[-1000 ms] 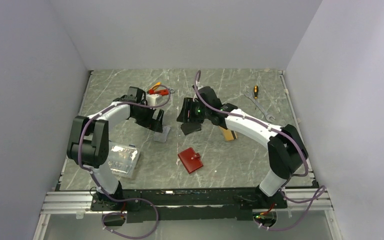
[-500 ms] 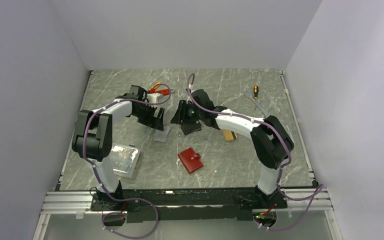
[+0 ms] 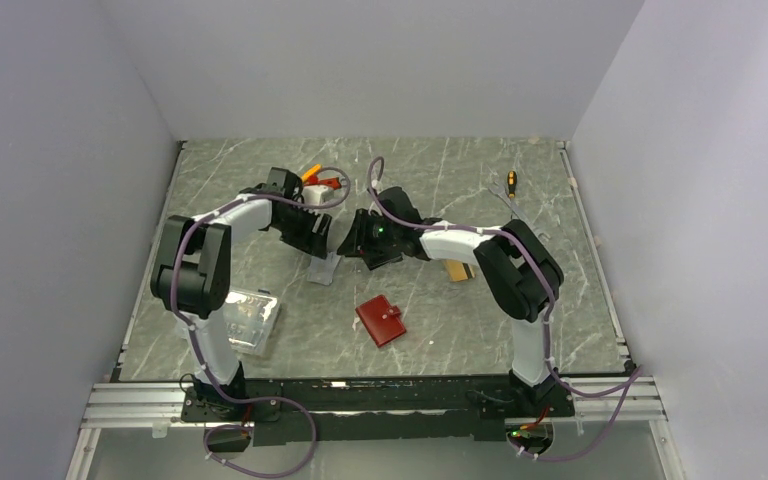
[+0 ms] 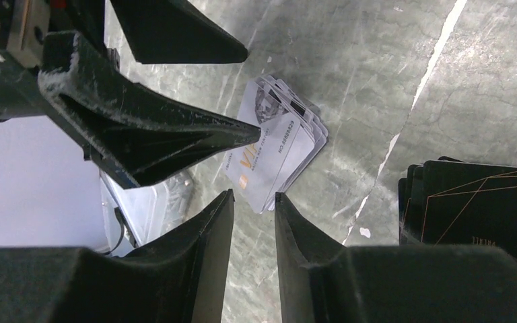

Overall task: Put the credit cards into the card holder
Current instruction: Pick up the credit card from the center of the board.

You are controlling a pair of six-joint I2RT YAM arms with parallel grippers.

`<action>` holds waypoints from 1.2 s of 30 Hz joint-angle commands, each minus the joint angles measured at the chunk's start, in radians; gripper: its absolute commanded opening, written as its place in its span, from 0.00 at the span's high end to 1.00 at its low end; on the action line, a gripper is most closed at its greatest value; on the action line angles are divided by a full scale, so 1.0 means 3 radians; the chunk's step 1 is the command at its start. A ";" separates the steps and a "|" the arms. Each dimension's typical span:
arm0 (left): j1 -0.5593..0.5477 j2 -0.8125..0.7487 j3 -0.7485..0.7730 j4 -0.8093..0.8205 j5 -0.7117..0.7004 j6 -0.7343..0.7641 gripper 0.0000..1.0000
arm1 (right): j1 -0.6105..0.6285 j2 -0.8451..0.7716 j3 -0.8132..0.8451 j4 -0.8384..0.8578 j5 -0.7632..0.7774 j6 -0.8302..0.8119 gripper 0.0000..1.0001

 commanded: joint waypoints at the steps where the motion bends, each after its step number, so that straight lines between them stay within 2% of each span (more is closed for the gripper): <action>1: -0.0105 -0.0005 -0.0015 -0.0086 -0.0066 0.0076 0.27 | -0.0011 0.0062 0.0140 0.0218 -0.0091 0.0072 0.69; 4: -0.0159 -0.0030 -0.0050 -0.0068 -0.0109 0.0085 0.26 | -0.0012 0.0079 0.0117 0.0195 -0.0060 0.0070 0.69; 6: -0.0191 0.0011 -0.0020 -0.0090 -0.0160 0.0085 0.30 | -0.0008 0.0087 0.0094 0.0192 -0.0048 0.0078 0.69; 14: -0.0433 0.0079 0.0046 -0.0172 -0.0573 0.0227 0.63 | -0.0009 0.0095 -0.0008 0.0201 -0.0018 0.0091 0.71; 17: -0.0421 0.0093 0.0095 -0.0250 -0.0588 0.0230 0.76 | -0.0010 0.0105 -0.0007 0.0170 -0.0012 0.0068 0.71; 25: -0.0155 0.0035 0.0237 -0.0409 -0.0190 0.0179 0.98 | -0.0008 0.0097 -0.0082 0.0219 -0.0037 0.0066 0.71; 30: 0.0013 0.0115 0.0312 -0.0502 0.0083 0.0124 1.00 | -0.0005 0.0111 -0.0084 0.0219 -0.0052 0.0071 0.68; 34: 0.0043 0.0090 0.0262 -0.0492 0.0283 0.0070 1.00 | 0.0005 0.0120 -0.0085 0.0203 -0.0035 0.0087 0.53; 36: 0.0089 0.0083 0.0254 -0.0497 0.0473 0.0026 1.00 | 0.0019 0.0138 -0.0079 0.0218 -0.0039 0.0093 0.50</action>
